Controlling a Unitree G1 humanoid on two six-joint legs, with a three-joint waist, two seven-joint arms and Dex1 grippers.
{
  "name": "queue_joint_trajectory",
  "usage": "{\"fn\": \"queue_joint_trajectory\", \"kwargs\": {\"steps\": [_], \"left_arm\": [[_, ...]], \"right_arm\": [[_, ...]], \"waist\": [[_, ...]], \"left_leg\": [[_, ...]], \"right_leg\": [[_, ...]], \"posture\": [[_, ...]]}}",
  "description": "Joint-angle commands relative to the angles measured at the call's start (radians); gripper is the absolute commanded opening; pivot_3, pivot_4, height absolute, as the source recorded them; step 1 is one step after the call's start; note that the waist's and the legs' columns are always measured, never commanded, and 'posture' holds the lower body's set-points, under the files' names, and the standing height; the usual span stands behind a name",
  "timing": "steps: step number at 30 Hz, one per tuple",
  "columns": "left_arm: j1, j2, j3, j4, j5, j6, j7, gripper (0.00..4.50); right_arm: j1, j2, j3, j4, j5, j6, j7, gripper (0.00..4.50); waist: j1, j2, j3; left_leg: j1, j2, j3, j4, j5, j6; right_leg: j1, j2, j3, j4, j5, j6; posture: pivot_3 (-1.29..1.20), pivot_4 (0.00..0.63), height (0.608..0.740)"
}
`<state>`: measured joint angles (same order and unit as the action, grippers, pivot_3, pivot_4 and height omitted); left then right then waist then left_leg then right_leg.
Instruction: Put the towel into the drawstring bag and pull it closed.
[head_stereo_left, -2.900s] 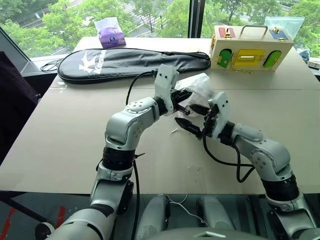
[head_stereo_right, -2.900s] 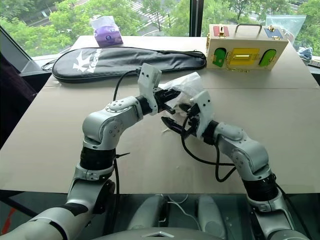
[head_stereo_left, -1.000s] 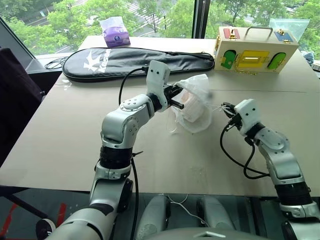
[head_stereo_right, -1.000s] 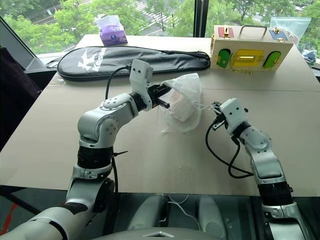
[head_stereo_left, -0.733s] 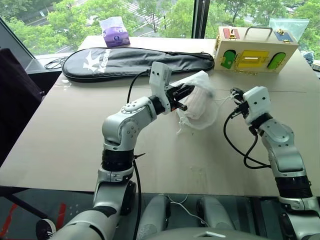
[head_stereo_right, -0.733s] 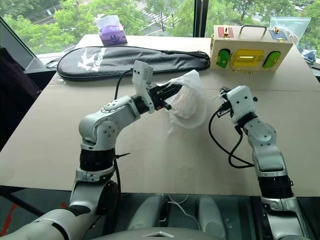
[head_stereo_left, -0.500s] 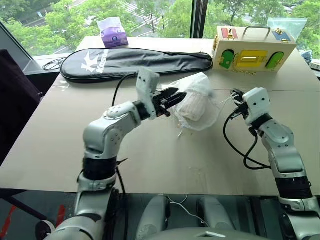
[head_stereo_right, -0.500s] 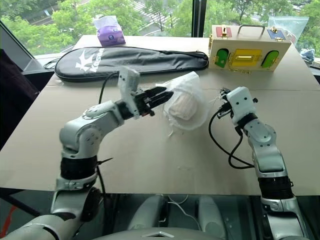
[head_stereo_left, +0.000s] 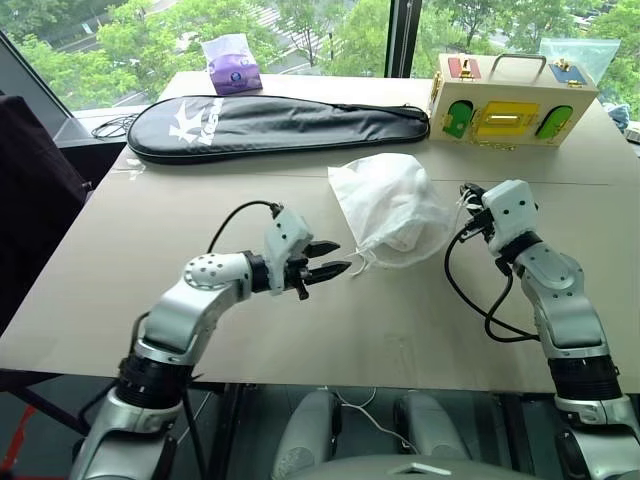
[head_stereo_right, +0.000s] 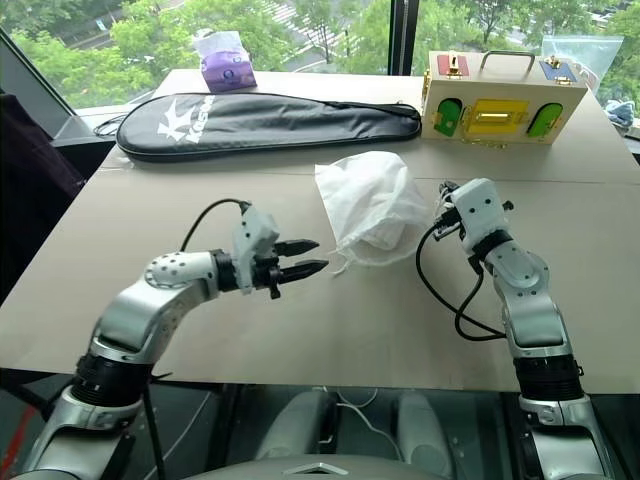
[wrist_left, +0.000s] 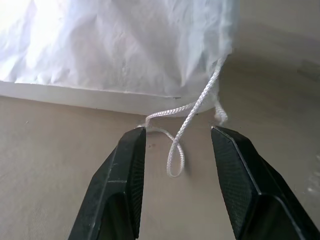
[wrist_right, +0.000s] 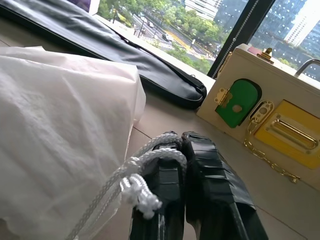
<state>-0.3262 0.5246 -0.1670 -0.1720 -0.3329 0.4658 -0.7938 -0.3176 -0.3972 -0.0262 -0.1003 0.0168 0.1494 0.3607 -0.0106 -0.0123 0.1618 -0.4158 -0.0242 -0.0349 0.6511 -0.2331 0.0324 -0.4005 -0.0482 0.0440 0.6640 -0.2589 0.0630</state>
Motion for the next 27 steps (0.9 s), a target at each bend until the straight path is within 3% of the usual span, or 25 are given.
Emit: {"fn": "queue_joint_trajectory", "kwargs": {"steps": [1,6,13,21,27], "left_arm": [[-0.007,-0.046,-0.035,0.058,0.075,-0.115,0.025,2.08],[-0.012,-0.083,-0.033,0.104,0.113,-0.154,0.048,2.08],[0.012,-0.093,0.024,0.129,0.156,-0.207,0.129,0.07],[0.009,-0.139,0.194,0.142,0.265,-0.319,0.434,0.07],[-0.121,-0.039,0.315,0.299,0.525,-0.404,0.828,0.07]], "right_arm": [[-0.006,-0.003,-0.017,-0.038,0.006,-0.005,-0.005,0.0],[0.002,-0.006,-0.025,-0.046,0.005,-0.002,-0.009,0.0],[0.018,-0.001,-0.028,-0.057,0.002,0.0,-0.02,0.0],[-0.007,0.027,-0.131,-0.026,0.015,0.03,-0.142,0.0],[-0.078,0.029,-0.219,0.043,-0.01,0.063,-0.284,0.0]], "waist": [[0.0,0.0,0.0],[-0.003,0.0,0.0],[-0.003,0.0,0.0],[0.0,0.0,0.0],[-0.003,0.0,0.0]], "left_leg": [[0.0,0.0,0.0,0.0,0.0,0.0],[0.0,0.0,0.0,0.0,-0.001,0.001],[0.0,0.0,0.0,0.0,-0.001,0.001],[0.0,0.0,0.0,0.0,-0.001,0.001],[0.001,-0.001,0.0,0.001,-0.001,0.001]], "right_leg": [[0.0,0.0,0.0,0.0,0.0,0.0],[0.0,0.001,0.0,0.0,0.0,0.0],[0.0,0.001,0.0,0.001,0.0,0.0],[0.0,-0.001,0.0,0.001,0.0,0.0],[-0.001,0.002,0.0,0.003,0.0,0.0]], "posture": [[0.0,0.15,0.74],[0.0,0.15,0.74],[0.0,0.15,0.74],[0.0,0.15,0.74],[0.0,0.15,0.74]]}}
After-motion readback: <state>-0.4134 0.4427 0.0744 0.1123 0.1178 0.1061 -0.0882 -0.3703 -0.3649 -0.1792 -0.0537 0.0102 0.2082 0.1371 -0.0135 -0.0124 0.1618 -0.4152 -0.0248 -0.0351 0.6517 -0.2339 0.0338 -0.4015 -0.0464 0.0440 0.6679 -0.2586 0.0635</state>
